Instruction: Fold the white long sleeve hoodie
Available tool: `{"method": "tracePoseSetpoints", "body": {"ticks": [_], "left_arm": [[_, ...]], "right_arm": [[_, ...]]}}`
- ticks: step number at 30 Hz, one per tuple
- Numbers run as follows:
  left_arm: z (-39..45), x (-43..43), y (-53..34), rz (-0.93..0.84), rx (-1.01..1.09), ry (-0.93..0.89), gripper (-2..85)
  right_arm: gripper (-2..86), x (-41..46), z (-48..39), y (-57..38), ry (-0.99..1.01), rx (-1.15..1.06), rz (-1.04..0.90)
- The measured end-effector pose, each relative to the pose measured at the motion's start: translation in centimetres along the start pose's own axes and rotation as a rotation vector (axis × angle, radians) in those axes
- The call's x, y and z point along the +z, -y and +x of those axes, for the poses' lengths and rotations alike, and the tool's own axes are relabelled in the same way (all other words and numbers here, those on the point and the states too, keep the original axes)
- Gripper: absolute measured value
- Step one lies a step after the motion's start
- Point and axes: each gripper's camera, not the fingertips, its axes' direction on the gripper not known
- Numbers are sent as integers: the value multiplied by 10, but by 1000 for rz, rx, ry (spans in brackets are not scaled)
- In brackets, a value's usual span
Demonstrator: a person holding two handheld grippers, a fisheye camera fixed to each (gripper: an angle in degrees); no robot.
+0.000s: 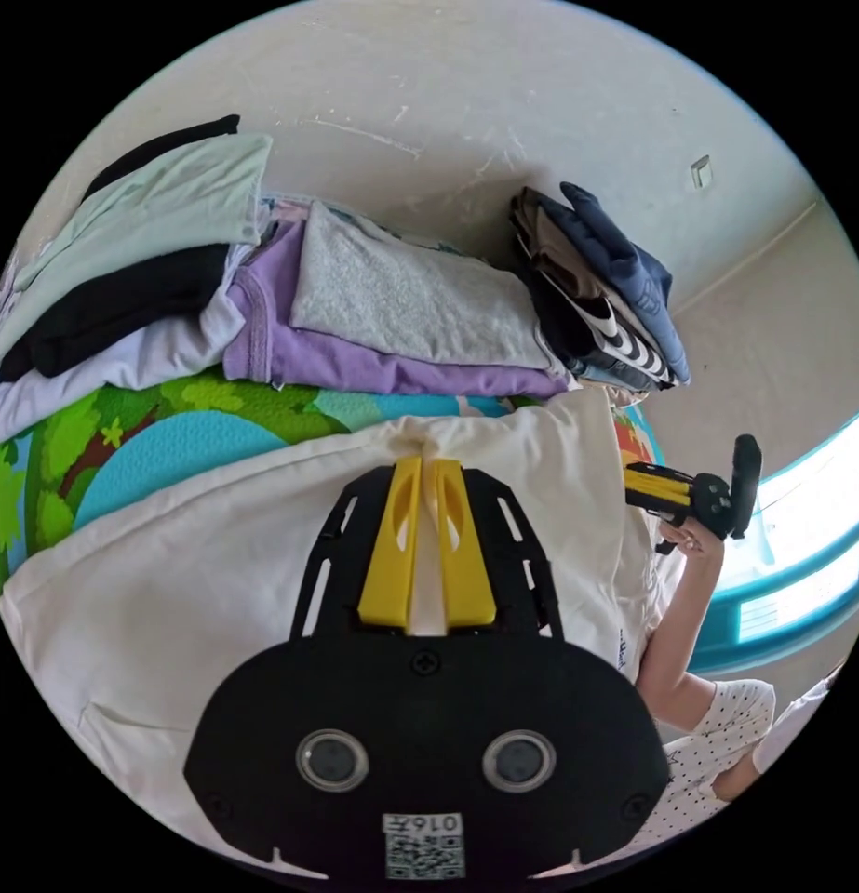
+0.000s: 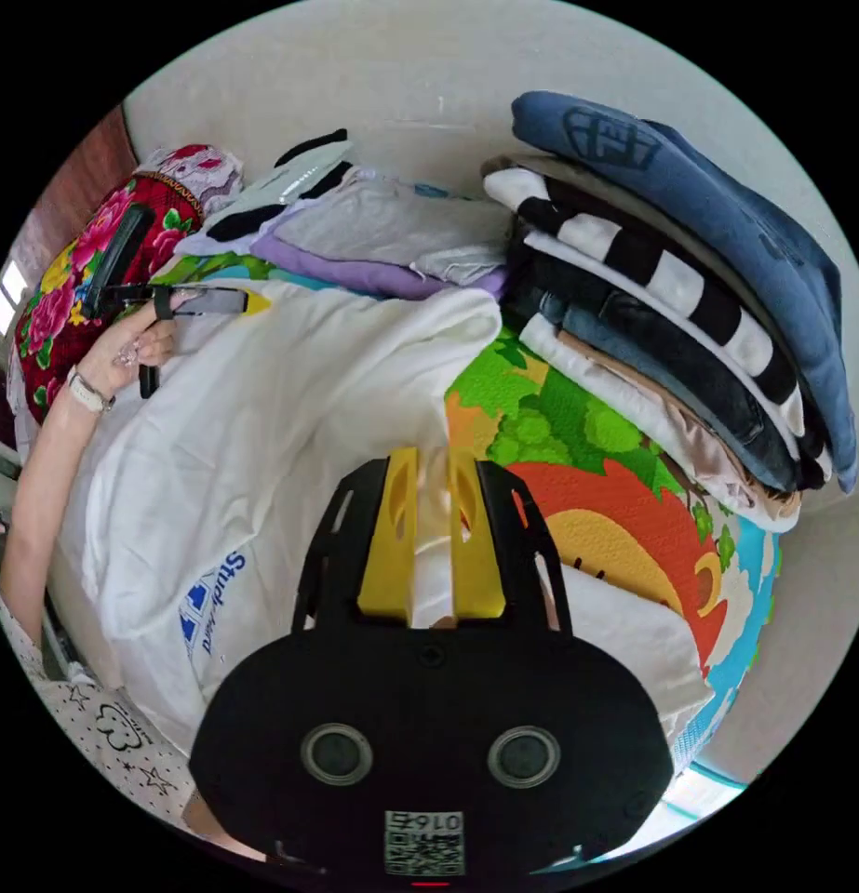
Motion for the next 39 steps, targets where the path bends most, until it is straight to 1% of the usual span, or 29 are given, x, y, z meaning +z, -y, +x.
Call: {"method": "tracePoseSetpoints", "body": {"ticks": [2, 3, 4, 5, 7, 9, 12, 13, 14, 15, 17, 18, 19, 20, 21, 22, 26, 28, 29, 31, 34, 37, 39], "left_arm": [[3, 2, -1, -1, 9, 20, -5], [7, 5, -1, -5, 26, 41, -7], [10, 7, -1, -6, 35, 54, -7], [16, 10, -2, -5, 53, 80, -8], [24, 13, -2, -8, 79, 112, -8], [34, 11, -3, -1, 127, 135, -8], [38, -7, -8, 58, 123, 147, -9], [38, -12, -9, 77, 116, 143, -9], [35, -22, -12, 113, 96, 142, -9], [32, -27, -15, 129, 81, 140, -9], [26, -25, -18, 103, 54, 118, -9], [21, -19, -20, 67, 39, 85, -9], [20, -14, -21, 49, 36, 65, -9], [18, -5, -24, 23, 29, 27, -9], [18, 3, -28, 24, 25, -2, -9], [19, 7, -30, 30, 24, -13, -9], [33, 29, -36, 57, 40, -74, -8], [43, 43, -37, 12, 50, -51, -9], [51, 55, -38, -51, 63, -6, -9], [66, 60, -45, -46, 115, 43, -9], [86, 59, -53, -46, 134, 114, -10], [108, 44, -62, 51, 115, 209, -10], [144, 40, -67, 140, 175, 233, -9]], "right_arm": [[18, 13, 8, 2, -194, 76, -57], [17, 16, 13, 1, -237, 104, -77], [15, 15, 25, -4, -201, 155, -44], [15, 14, 42, -8, -119, 238, 12], [19, 22, 58, -12, -21, 299, 4], [29, 29, 60, -18, -16, 276, -2], [54, 14, 72, -32, -101, 386, 65], [54, 3, 76, -42, -125, 437, 142], [59, -7, 77, -50, -117, 456, 234], [61, -11, 76, -54, -97, 451, 283], [81, -16, 68, -59, 74, 354, 445], [84, -13, 65, -57, 127, 321, 456], [91, -4, 60, -50, 221, 255, 439], [97, 7, 53, -40, 270, 205, 394], [99, 14, 50, -36, 278, 192, 370], [104, 28, 45, -27, 256, 189, 323], [98, 72, 39, -14, 70, 285, 190], [87, 85, 39, -15, 43, 285, 160], [80, 92, 42, -18, 18, 303, 143], [79, 102, 50, -23, -39, 335, 106], [74, 99, 68, -41, 24, 390, 147], [53, 88, 92, -69, 138, 487, 249], [36, 81, 110, -90, 208, 549, 318]]}}
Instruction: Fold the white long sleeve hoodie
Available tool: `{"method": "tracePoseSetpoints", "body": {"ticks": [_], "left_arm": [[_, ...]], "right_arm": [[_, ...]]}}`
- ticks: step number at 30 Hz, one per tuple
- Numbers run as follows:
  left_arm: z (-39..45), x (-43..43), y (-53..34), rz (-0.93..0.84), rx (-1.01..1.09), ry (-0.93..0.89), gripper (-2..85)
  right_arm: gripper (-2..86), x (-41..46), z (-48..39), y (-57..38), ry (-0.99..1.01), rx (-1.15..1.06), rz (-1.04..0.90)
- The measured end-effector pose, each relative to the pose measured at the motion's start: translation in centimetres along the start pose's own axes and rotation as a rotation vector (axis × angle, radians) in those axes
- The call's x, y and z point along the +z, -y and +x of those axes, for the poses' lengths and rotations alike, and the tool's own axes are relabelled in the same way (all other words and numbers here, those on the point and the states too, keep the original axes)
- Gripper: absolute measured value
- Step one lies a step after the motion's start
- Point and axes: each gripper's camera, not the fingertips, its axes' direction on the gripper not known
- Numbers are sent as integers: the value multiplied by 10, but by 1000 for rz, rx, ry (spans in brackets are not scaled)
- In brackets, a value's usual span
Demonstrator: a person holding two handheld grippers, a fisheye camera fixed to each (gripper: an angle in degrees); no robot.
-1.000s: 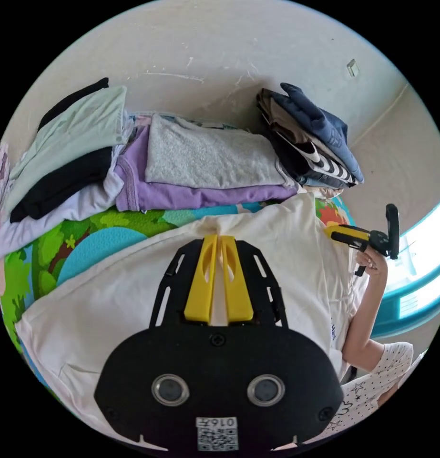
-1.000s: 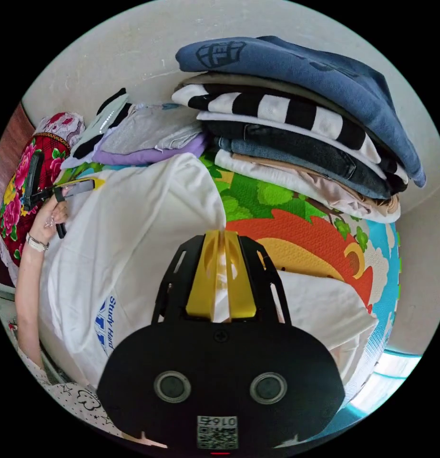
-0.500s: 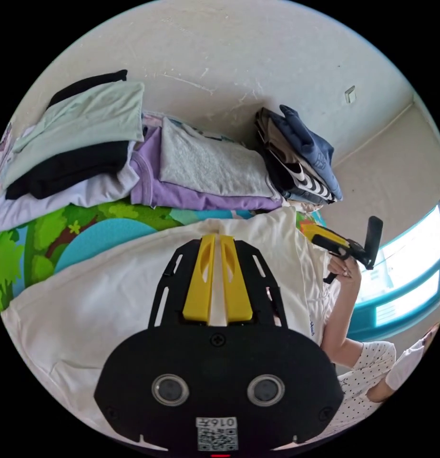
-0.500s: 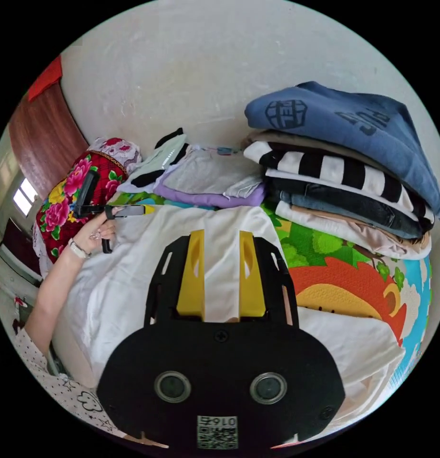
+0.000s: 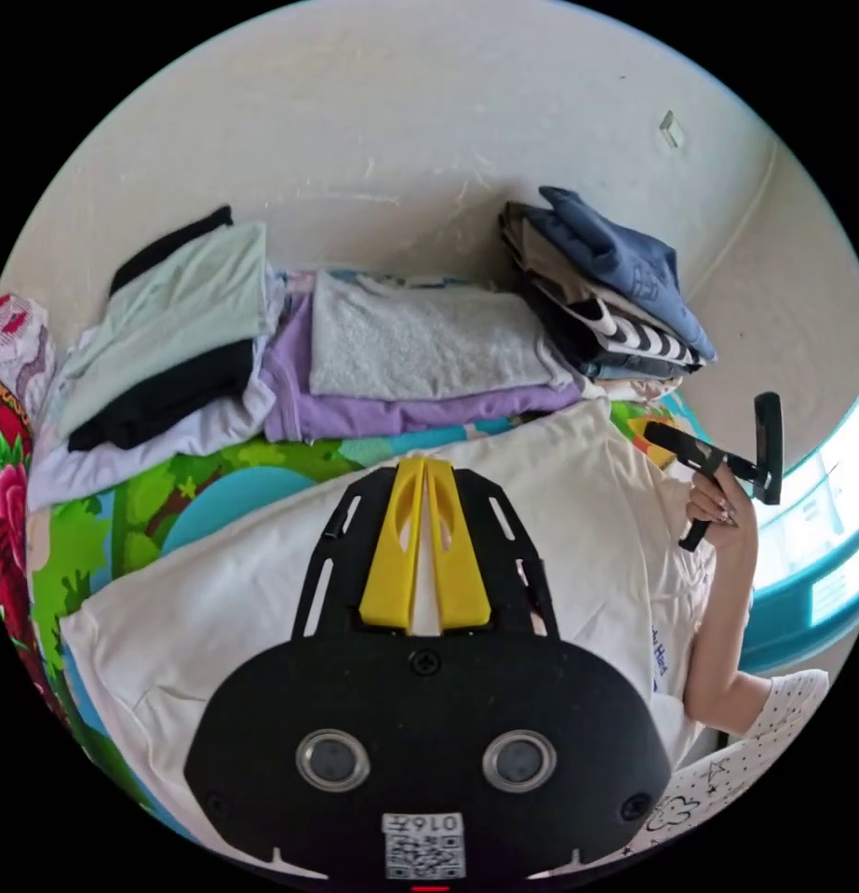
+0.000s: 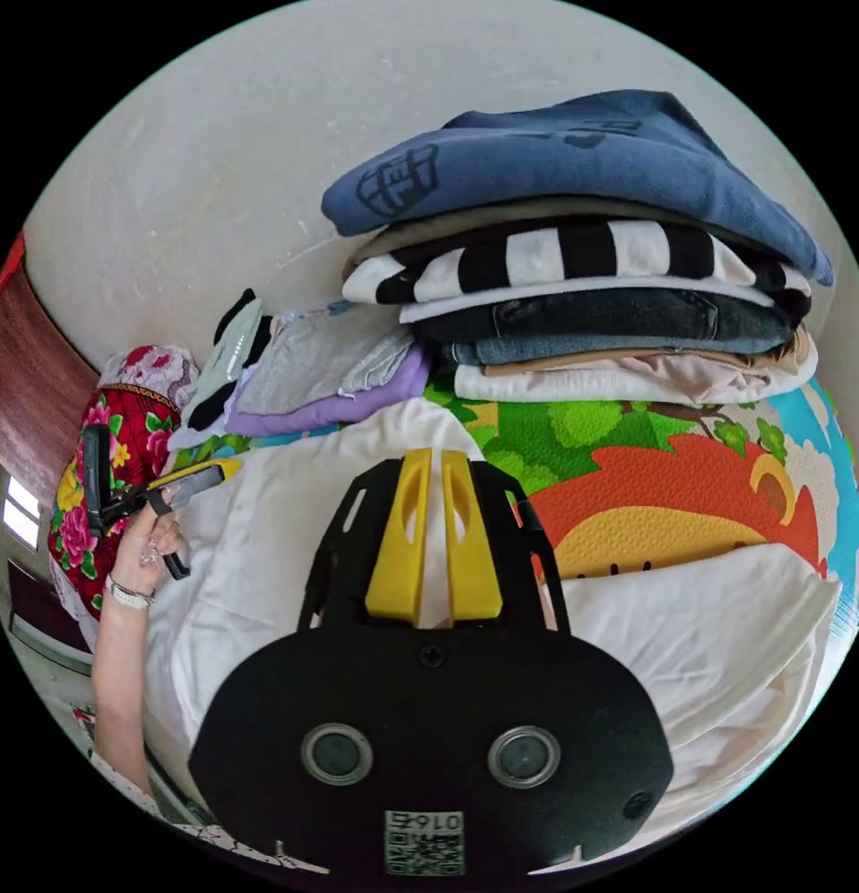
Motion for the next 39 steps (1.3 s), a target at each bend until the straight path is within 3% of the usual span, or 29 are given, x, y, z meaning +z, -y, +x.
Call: {"method": "tracePoseSetpoints", "body": {"ticks": [7, 11, 15, 19, 26, 34, 39], "left_arm": [[147, 37, 25, -29, 250, -175, -1], [235, 81, 33, -71, 334, -3, 76], [302, 106, 23, -39, 491, 223, 74], [331, 122, 19, -30, 539, 302, 18], [334, 127, 38, -40, 400, 292, -4], [294, -20, 23, 19, 349, 138, 6], [247, -169, -98, 9, 309, 99, 0]], "right_arm": [[16, -35, 61, -23, 208, 126, 95], [11, -58, 67, -32, 195, 94, 134], [8, -79, 73, -40, 195, 77, 152], [4, -98, 81, -47, 226, 79, 149], [2, -142, 81, -59, 231, 82, 158], [1, -201, 56, -69, 239, 41, 166], [2, -284, 6, -81, 237, -72, 235]]}}
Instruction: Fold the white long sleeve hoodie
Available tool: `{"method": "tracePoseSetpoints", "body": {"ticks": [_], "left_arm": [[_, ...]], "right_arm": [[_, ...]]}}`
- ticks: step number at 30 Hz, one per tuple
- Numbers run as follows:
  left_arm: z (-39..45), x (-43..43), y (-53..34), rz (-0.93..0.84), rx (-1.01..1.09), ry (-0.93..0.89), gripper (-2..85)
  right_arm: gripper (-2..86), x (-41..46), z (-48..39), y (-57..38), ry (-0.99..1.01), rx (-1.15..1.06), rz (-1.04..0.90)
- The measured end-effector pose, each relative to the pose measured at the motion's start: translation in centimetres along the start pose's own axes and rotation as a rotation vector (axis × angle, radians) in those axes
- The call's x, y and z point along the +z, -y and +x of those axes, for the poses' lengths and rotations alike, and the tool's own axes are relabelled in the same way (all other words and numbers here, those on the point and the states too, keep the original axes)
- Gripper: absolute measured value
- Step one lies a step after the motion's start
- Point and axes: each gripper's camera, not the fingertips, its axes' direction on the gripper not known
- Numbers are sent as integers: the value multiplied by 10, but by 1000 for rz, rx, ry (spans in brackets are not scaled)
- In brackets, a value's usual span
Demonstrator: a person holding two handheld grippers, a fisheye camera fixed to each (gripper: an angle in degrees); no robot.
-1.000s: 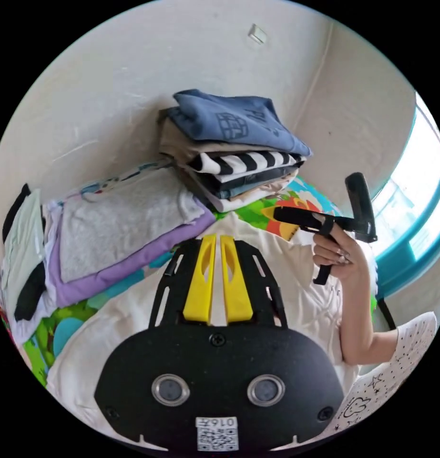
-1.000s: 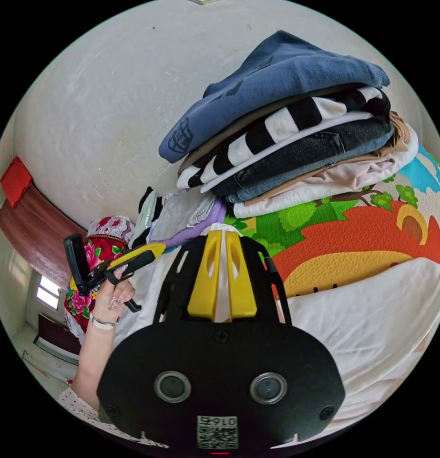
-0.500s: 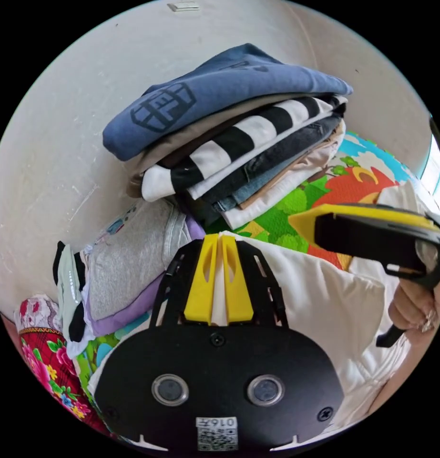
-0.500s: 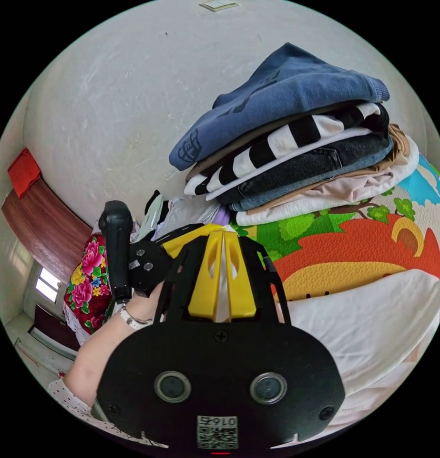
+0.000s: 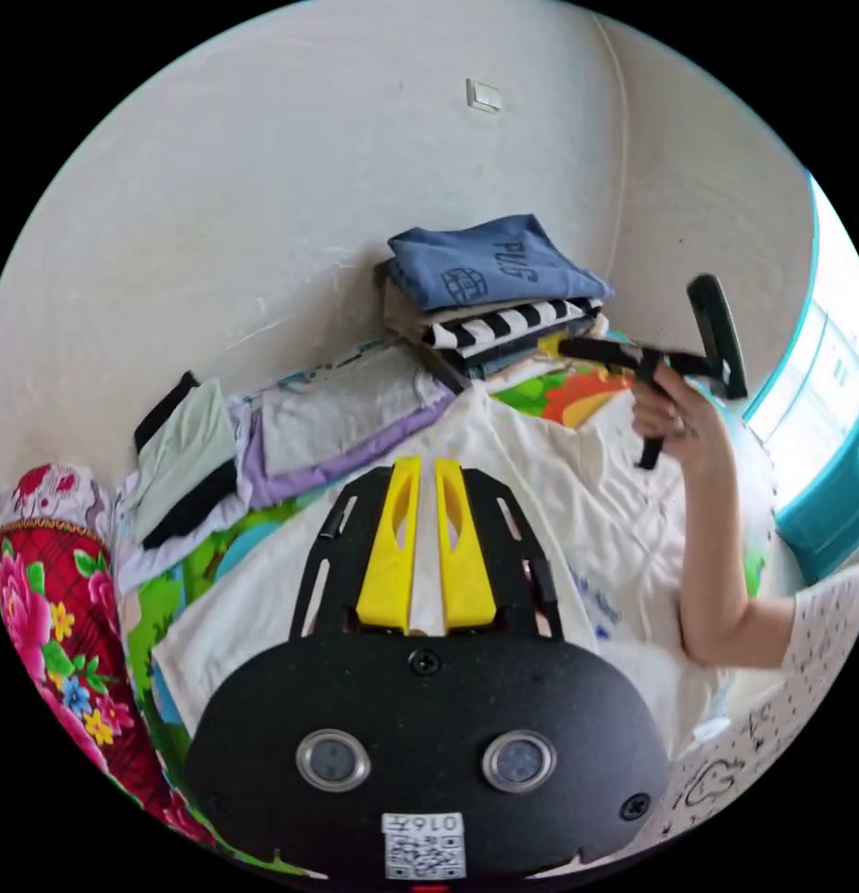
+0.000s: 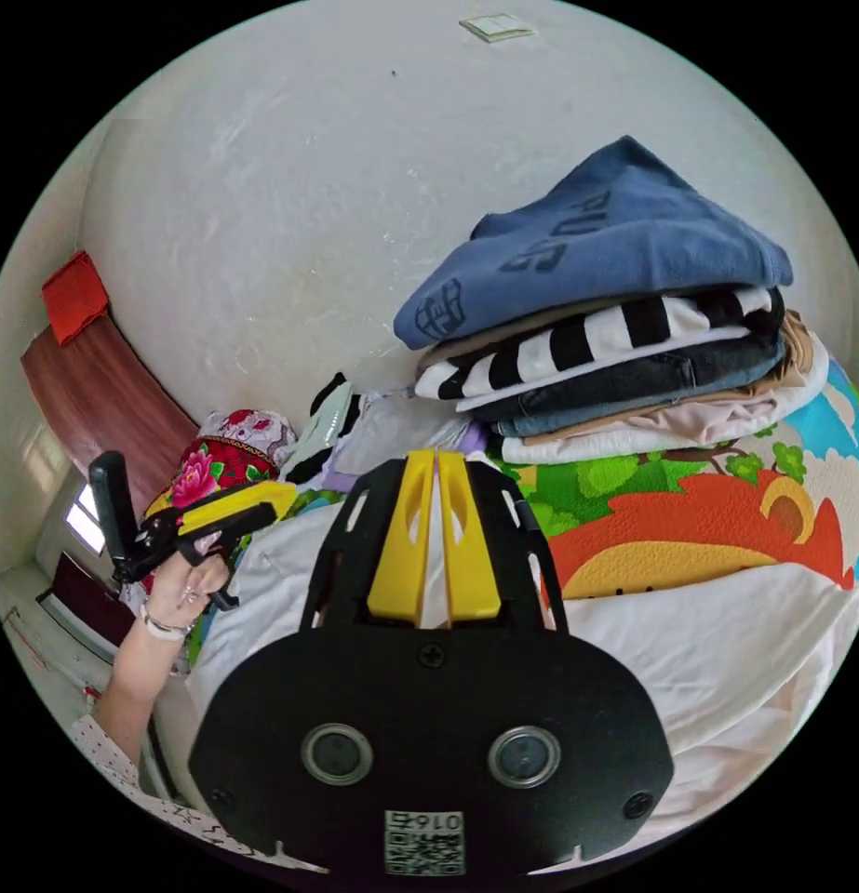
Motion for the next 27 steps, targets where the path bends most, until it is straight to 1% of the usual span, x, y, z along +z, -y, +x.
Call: {"method": "tracePoseSetpoints", "body": {"ticks": [1, 2, 3, 5, 6, 7, 8, 9, 10, 11, 12, 14, 16, 18, 19, 21, 22, 23, 24, 26, 27], "left_arm": [[4, -12, -19, -19, 0, -22, -1], [16, -32, -58, -59, -5, -81, 0], [32, -48, -97, -79, 1, -153, 1], [57, -66, -147, -93, -17, -203, 3], [74, -75, -176, -100, -48, -182, 4], [82, -79, -188, -102, -62, -155, 4], [96, -89, -207, -89, -85, -94, 5], [105, -100, -221, -51, -130, -38, 5], [107, -105, -226, -31, -153, -20, 5], [109, -115, -232, 2, -184, -8, 5], [106, -124, -235, 26, -205, -6, 8], [93, -135, -235, 53, -246, -10, 17], [76, -140, -232, 69, -271, -40, 34], [52, -136, -226, 70, -309, -111, 51], [48, -134, -224, 66, -313, -136, 55], [34, -121, -220, 54, -342, -218, 63], [32, -118, -218, 49, -348, -228, 62], [28, -111, -215, 30, -357, -231, 59], [25, -106, -210, 14, -368, -220, 52], [23, -108, -202, 16, -388, -201, 12], [23, -114, -194, 21, -374, -203, 4]], "right_arm": [[2, -30, -27, 0, -12, -49, 65], [2, -62, -56, -2, -17, -104, 145], [1, -78, -71, -5, -15, -132, 184], [1, -145, -130, -20, 41, -217, 319], [1, -163, -145, -26, 70, -247, 350], [1, -203, -175, -42, 137, -327, 432], [0, -244, -202, -65, 203, -411, 545], [0, -264, -215, -78, 230, -449, 612], [0, -301, -237, -106, 260, -508, 743], [-1, -334, -258, -129, 253, -541, 844], [-1, -349, -269, -138, 240, -558, 876], [-2, -395, -317, -159, 132, -698, 919], [-1, -421, -349, -159, 108, -756, 899], [0, -436, -376, -157, 94, -796, 851], [3, -438, -391, -157, 70, -822, 789], [9, -430, -406, -160, 24, -852, 657], [18, -418, -411, -167, 9, -869, 552], [30, -402, -412, -178, 3, -893, 433], [41, -394, -411, -184, 4, -902, 370], [82, -353, -406, -213, 12, -898, 137], [92, -342, -404, -220, 12, -893, 86]]}}
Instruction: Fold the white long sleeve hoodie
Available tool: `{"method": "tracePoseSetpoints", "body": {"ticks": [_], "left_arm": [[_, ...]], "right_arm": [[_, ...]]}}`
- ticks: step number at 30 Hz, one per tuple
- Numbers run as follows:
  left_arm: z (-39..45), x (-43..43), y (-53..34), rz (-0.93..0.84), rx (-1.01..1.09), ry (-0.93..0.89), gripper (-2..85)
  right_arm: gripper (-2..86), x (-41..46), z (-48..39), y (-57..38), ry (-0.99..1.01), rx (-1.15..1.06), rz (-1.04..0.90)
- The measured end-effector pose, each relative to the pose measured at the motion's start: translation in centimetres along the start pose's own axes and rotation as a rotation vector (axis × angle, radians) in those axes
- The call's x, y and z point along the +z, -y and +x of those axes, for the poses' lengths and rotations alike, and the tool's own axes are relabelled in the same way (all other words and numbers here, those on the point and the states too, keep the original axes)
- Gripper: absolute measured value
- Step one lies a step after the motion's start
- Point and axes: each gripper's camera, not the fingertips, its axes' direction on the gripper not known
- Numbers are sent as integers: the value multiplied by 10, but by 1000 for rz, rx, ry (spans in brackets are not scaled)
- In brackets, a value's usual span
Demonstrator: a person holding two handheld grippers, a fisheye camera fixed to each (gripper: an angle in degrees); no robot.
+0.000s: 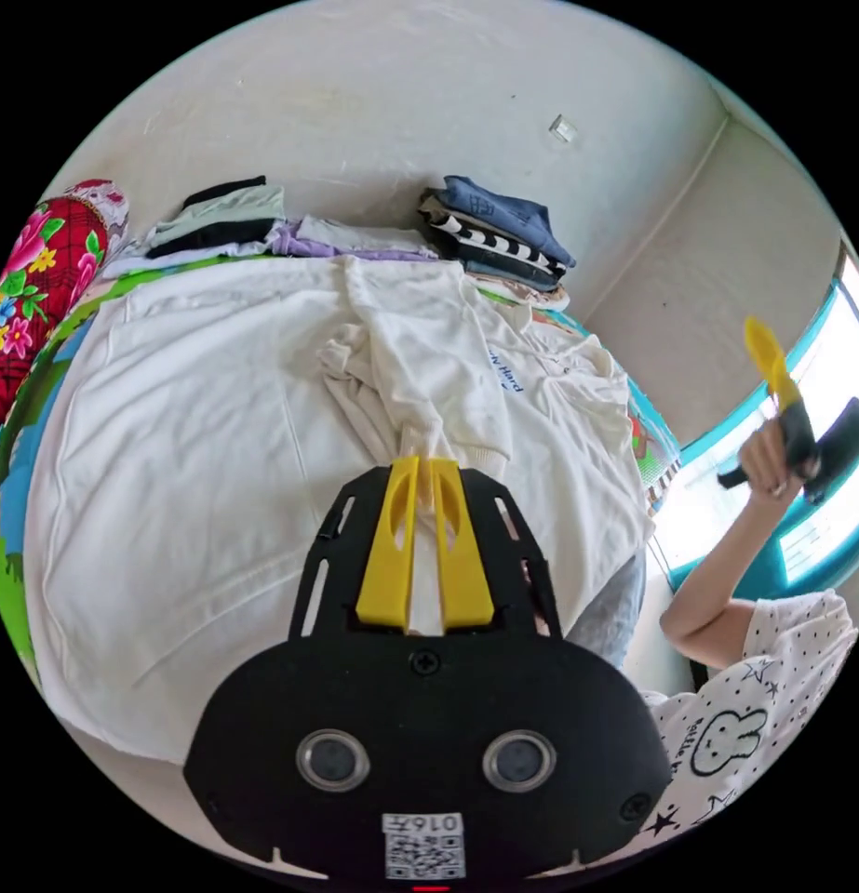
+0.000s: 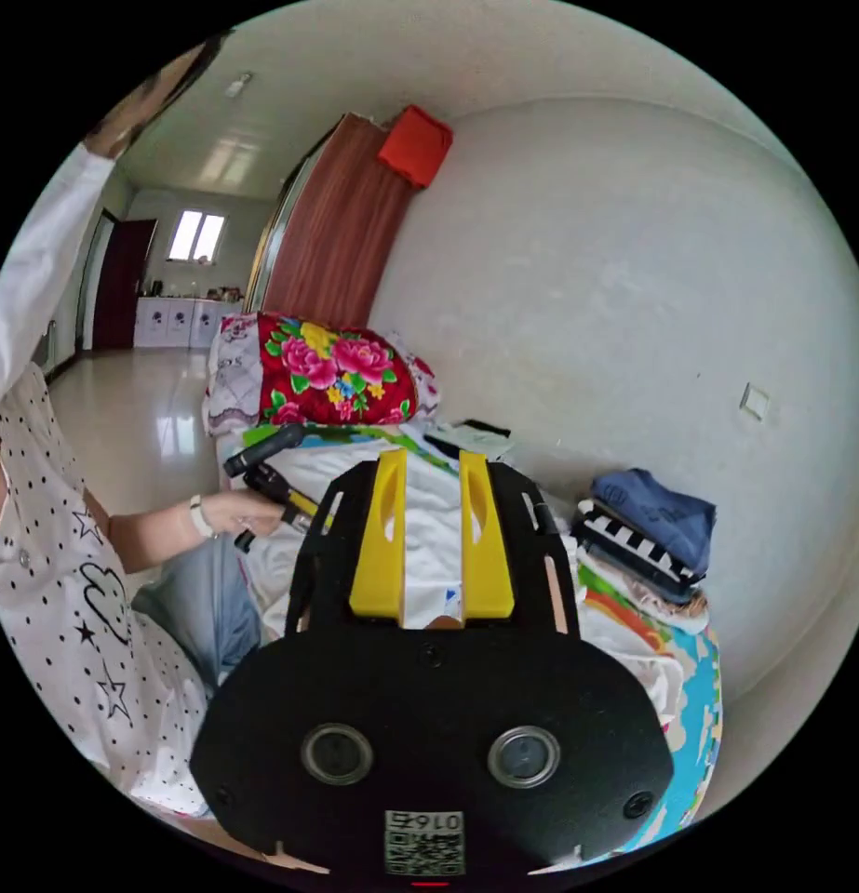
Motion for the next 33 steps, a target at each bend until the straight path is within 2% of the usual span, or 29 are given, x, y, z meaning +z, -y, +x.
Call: {"method": "tracePoseSetpoints", "body": {"ticks": [2, 7, 10, 13, 16, 20, 24, 25, 26, 28, 31, 33], "left_arm": [[13, -10, 13, 15, 62, -15, -4], [37, -35, 57, 46, 103, -166, -7], [52, -44, 74, 69, 110, -215, -3], [62, -50, 78, 111, 158, -129, 31], [67, -43, 75, 125, 220, 58, 102], [92, 14, 69, -30, 430, 192, 130], [123, 61, 57, -88, 612, 452, 125], [126, 64, 58, -91, 620, 469, 117], [131, 66, 61, -97, 626, 469, 101], [137, 64, 71, -110, 636, 428, 22], [137, 43, 105, -89, 585, 372, -1], [119, 21, 147, -54, 471, 337, -5]], "right_arm": [[113, 39, -22, -20, 21, 28, -149], [149, 101, -64, -19, -24, -67, -257], [152, 139, -64, -7, -147, -21, -324], [57, 150, -41, -4, -353, 75, -377], [36, 116, 9, -9, -430, 233, -307], [31, 74, 87, -56, -286, 457, -110], [29, 76, 154, -128, -119, 689, -101], [28, 68, 173, -145, -5, 765, -31], [27, 60, 185, -160, 93, 788, 65], [25, 57, 199, -180, 144, 846, 112], [24, 55, 219, -205, 215, 935, 163], [23, 56, 223, -206, 214, 925, 150]]}}
